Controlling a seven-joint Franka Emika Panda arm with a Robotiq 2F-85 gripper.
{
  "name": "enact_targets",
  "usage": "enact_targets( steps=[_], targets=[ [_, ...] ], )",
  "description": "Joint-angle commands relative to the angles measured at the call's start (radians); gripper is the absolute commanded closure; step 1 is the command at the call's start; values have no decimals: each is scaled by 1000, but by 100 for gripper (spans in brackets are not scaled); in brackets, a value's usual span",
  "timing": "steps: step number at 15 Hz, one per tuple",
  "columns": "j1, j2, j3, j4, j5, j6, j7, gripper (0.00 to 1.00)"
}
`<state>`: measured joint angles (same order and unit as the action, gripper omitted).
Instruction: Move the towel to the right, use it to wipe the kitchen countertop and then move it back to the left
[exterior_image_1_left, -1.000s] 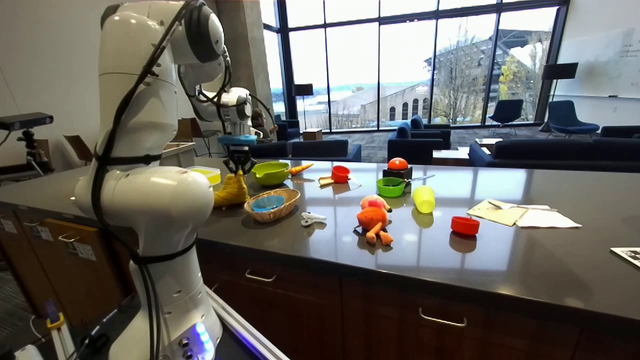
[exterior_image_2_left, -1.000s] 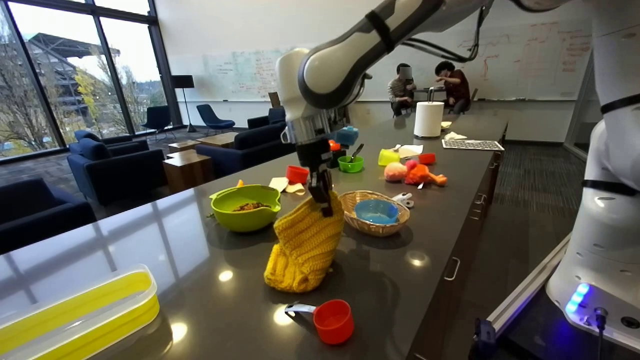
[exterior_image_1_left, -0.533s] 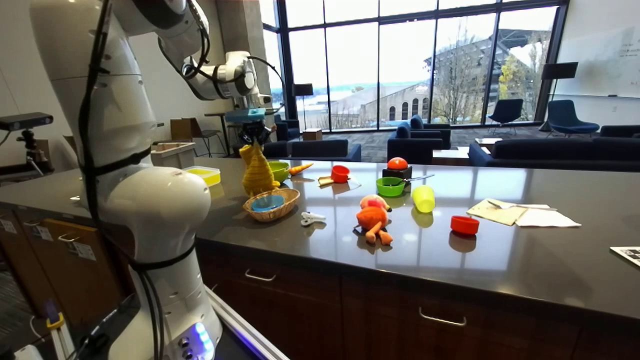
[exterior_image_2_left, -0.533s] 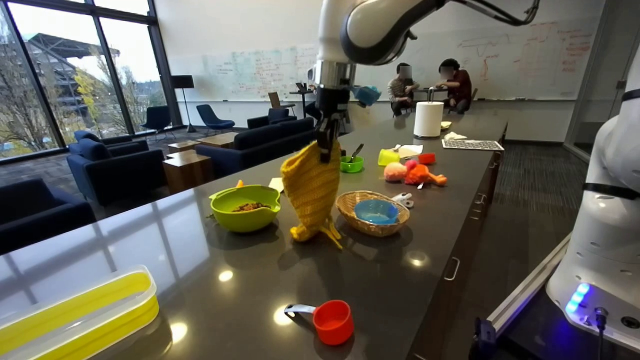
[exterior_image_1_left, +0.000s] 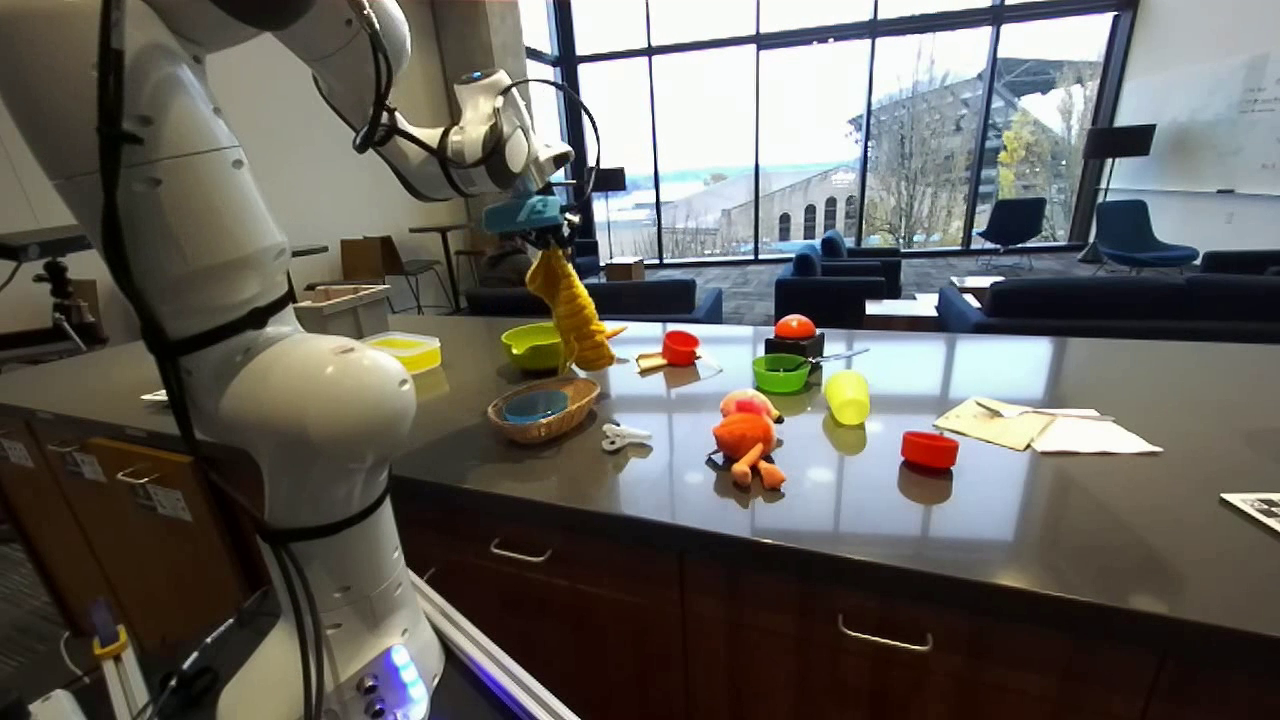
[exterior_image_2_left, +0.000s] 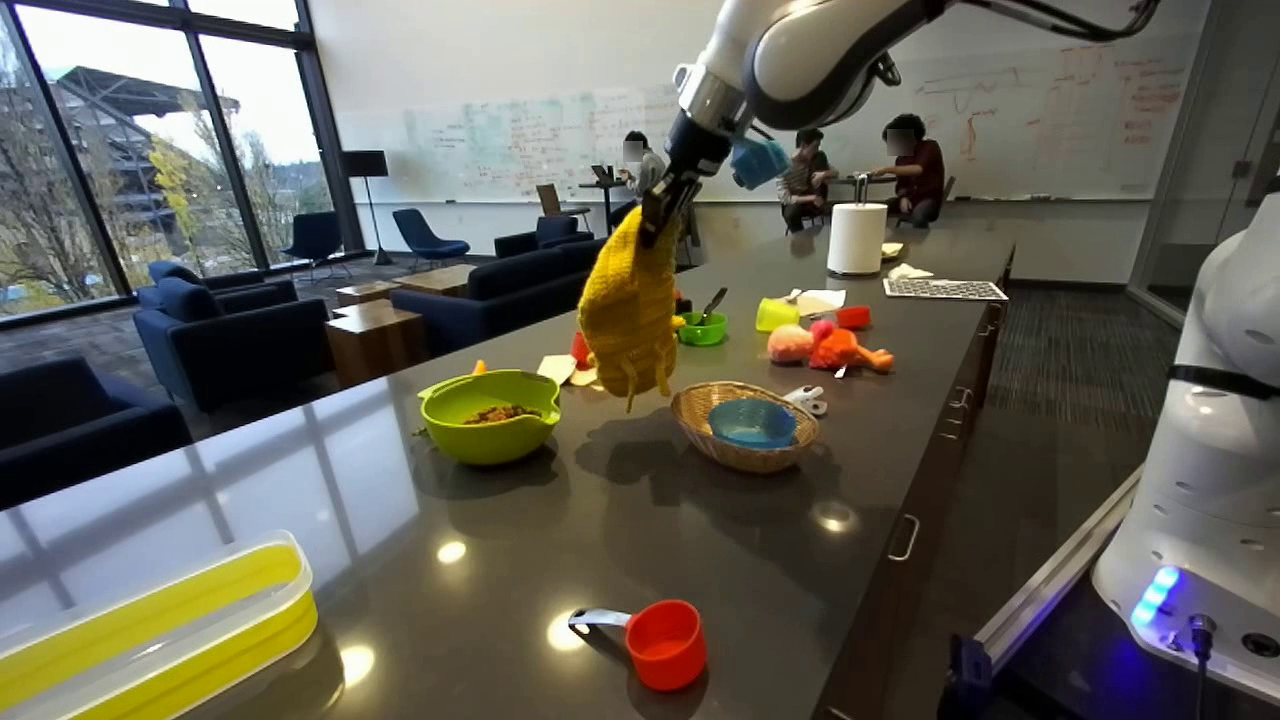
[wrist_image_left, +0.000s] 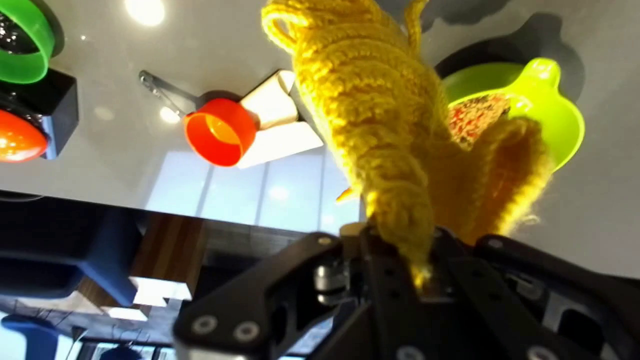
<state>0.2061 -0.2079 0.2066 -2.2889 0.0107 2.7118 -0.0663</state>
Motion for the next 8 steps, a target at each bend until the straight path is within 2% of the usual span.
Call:
enact_targets(
  steps=[1,4,8],
  targets=[
    [-49,-22,-34,-29,-7,149,72,98],
    [-87,-1,-61,-19,1,218,114,98],
    [-105,24,-92,6,35,204,138,98]
  ],
)
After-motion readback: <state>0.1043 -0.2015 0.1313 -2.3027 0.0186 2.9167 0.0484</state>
